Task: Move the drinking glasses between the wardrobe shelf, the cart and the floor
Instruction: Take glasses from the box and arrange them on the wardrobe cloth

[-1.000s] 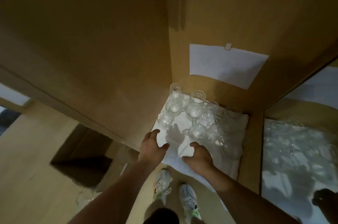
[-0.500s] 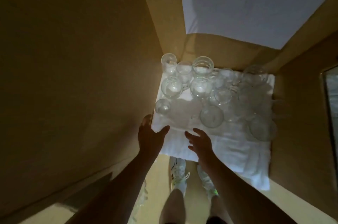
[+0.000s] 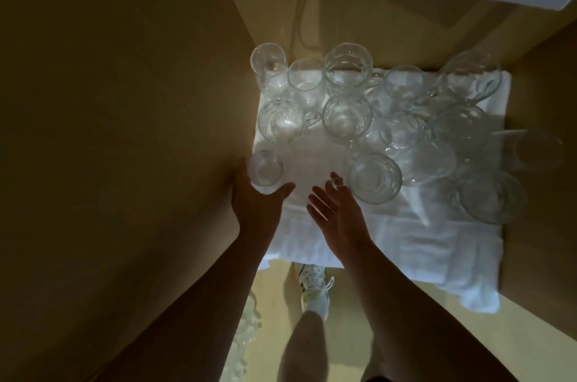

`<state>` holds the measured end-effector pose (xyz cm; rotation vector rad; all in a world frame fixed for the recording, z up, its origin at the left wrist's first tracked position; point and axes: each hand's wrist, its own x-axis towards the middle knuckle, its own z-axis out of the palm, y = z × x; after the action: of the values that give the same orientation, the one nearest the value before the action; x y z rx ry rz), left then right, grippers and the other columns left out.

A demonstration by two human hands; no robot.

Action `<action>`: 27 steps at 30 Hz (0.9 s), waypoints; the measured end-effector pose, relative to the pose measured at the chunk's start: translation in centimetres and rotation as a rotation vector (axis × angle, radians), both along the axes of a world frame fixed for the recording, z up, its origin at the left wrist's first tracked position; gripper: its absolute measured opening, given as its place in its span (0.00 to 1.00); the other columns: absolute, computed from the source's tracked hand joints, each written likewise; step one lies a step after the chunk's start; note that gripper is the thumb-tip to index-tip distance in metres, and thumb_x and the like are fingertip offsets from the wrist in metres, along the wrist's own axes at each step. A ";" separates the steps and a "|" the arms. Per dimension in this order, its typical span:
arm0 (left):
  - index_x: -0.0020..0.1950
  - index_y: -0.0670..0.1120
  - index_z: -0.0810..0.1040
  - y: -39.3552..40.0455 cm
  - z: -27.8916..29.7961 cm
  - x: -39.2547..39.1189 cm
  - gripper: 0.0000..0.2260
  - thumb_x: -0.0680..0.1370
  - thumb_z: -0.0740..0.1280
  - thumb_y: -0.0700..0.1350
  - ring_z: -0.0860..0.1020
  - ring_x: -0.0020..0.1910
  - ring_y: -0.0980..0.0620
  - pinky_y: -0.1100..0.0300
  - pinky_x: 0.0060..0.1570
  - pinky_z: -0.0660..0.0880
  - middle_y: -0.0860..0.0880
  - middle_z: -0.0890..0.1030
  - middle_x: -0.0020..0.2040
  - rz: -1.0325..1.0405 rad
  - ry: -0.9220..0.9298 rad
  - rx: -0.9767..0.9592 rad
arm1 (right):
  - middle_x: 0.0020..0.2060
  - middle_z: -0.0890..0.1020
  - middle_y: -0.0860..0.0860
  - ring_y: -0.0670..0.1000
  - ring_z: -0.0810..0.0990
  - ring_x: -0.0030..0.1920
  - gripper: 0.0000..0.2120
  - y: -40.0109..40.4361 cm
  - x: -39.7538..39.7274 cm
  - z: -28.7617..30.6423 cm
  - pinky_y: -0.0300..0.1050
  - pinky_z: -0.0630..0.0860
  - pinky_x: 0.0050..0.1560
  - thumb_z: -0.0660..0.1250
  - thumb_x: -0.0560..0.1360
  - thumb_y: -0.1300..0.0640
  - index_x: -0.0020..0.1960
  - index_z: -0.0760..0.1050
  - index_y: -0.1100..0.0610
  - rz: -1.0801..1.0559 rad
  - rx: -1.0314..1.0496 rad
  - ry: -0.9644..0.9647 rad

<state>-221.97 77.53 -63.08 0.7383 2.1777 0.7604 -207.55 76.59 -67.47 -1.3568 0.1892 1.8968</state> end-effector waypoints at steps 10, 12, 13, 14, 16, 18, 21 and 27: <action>0.65 0.48 0.77 -1.4 1.5 -0.2 0.33 0.63 0.85 0.47 0.81 0.55 0.48 0.46 0.57 0.79 0.51 0.82 0.57 -0.042 0.121 0.044 | 0.59 0.83 0.57 0.58 0.81 0.61 0.15 -3.7 3.0 1.1 0.53 0.79 0.59 0.71 0.77 0.59 0.63 0.79 0.58 0.146 -0.082 -0.181; 0.65 0.51 0.76 -2.3 2.6 0.2 0.32 0.64 0.84 0.49 0.81 0.53 0.50 0.47 0.57 0.79 0.54 0.82 0.55 -0.034 0.105 0.020 | 0.54 0.84 0.57 0.59 0.82 0.59 0.12 -4.4 4.0 1.5 0.53 0.80 0.55 0.71 0.77 0.58 0.60 0.79 0.59 0.146 -0.097 -0.205; 0.65 0.52 0.76 -2.7 3.3 0.4 0.32 0.64 0.84 0.50 0.81 0.52 0.52 0.48 0.57 0.79 0.56 0.81 0.53 -0.037 0.107 0.009 | 0.52 0.84 0.57 0.59 0.82 0.57 0.11 -4.6 4.5 2.0 0.52 0.80 0.53 0.71 0.77 0.58 0.58 0.79 0.59 0.152 -0.098 -0.217; 0.66 0.53 0.76 -3.2 4.0 0.5 0.33 0.64 0.84 0.51 0.80 0.52 0.53 0.48 0.57 0.79 0.57 0.80 0.53 -0.041 0.113 0.001 | 0.49 0.83 0.57 0.58 0.83 0.54 0.09 -4.6 5.0 2.5 0.52 0.80 0.52 0.71 0.77 0.57 0.56 0.79 0.59 0.171 -0.094 -0.232; 0.66 0.54 0.76 -3.9 5.5 0.9 0.33 0.63 0.84 0.52 0.79 0.52 0.53 0.48 0.56 0.79 0.58 0.79 0.52 -0.052 0.123 -0.002 | 0.42 0.81 0.55 0.55 0.82 0.46 0.06 -4.1 5.9 3.7 0.51 0.80 0.51 0.71 0.78 0.56 0.49 0.78 0.59 0.213 -0.080 -0.247; 0.65 0.54 0.76 -4.4 7.2 1.3 0.34 0.63 0.84 0.52 0.80 0.52 0.52 0.47 0.55 0.79 0.57 0.80 0.53 -0.055 0.124 0.003 | 0.35 0.78 0.54 0.53 0.80 0.38 0.08 -3.9 6.4 5.1 0.50 0.81 0.48 0.71 0.77 0.55 0.46 0.76 0.60 0.239 -0.111 -0.255; 0.61 0.57 0.77 -5.1 10.2 1.9 0.31 0.62 0.85 0.49 0.81 0.50 0.53 0.47 0.55 0.80 0.59 0.81 0.51 -0.023 0.116 0.058 | 0.31 0.75 0.54 0.53 0.76 0.34 0.11 -4.3 6.9 8.0 0.48 0.78 0.41 0.71 0.78 0.55 0.42 0.73 0.59 0.319 -0.122 -0.281; 0.54 0.67 0.74 -5.2 17.0 2.8 0.28 0.63 0.84 0.49 0.79 0.51 0.60 0.49 0.55 0.80 0.64 0.81 0.49 0.041 0.064 0.154 | 0.32 0.77 0.55 0.53 0.78 0.33 0.13 -2.5 7.0 15.4 0.48 0.80 0.40 0.72 0.77 0.52 0.38 0.74 0.58 0.425 -0.029 -0.334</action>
<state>-219.13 72.31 -46.04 0.8074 2.2157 0.9453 -200.58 74.10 -52.05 -1.8184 -0.2602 1.9652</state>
